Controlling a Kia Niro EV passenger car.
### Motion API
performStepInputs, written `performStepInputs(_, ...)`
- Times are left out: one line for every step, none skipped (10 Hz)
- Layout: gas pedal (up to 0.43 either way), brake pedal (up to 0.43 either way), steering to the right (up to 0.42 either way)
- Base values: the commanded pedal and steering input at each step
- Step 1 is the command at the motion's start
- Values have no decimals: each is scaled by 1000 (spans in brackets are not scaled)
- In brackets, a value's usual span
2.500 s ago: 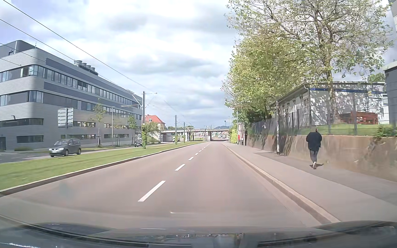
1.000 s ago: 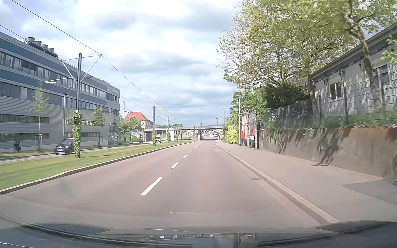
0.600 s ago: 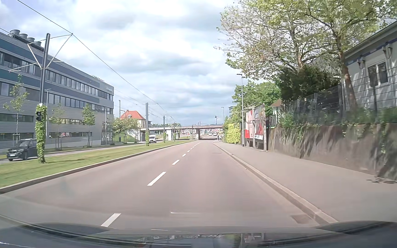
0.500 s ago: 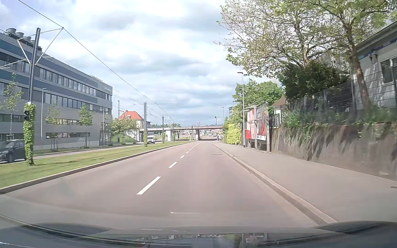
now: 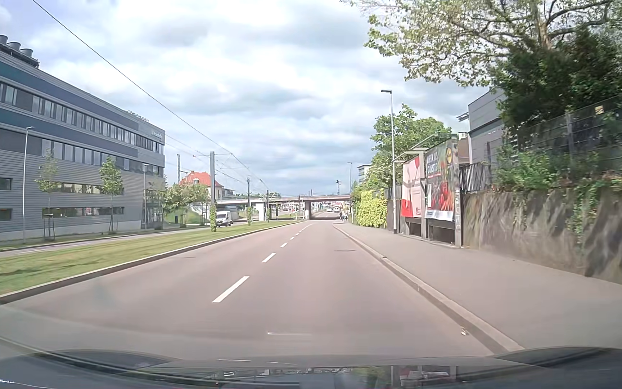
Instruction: Follow the waypoints while adhering to traffic rules and regulations
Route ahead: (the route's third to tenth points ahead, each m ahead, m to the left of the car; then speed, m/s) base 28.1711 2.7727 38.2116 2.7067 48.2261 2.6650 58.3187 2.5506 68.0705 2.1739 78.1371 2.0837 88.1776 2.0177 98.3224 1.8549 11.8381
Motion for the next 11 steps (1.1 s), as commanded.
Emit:
performStepInputs(47, 0, -5)
performStepInputs(47, 0, -5)
performStepInputs(47, 0, -5)
performStepInputs(47, 0, -4)
performStepInputs(47, 0, -4)
performStepInputs(47, 0, -4)
performStepInputs(47, 0, -4)
performStepInputs(47, 0, -3)
performStepInputs(47, 0, -3)
performStepInputs(47, 0, -3)
performStepInputs(47, 0, -3)
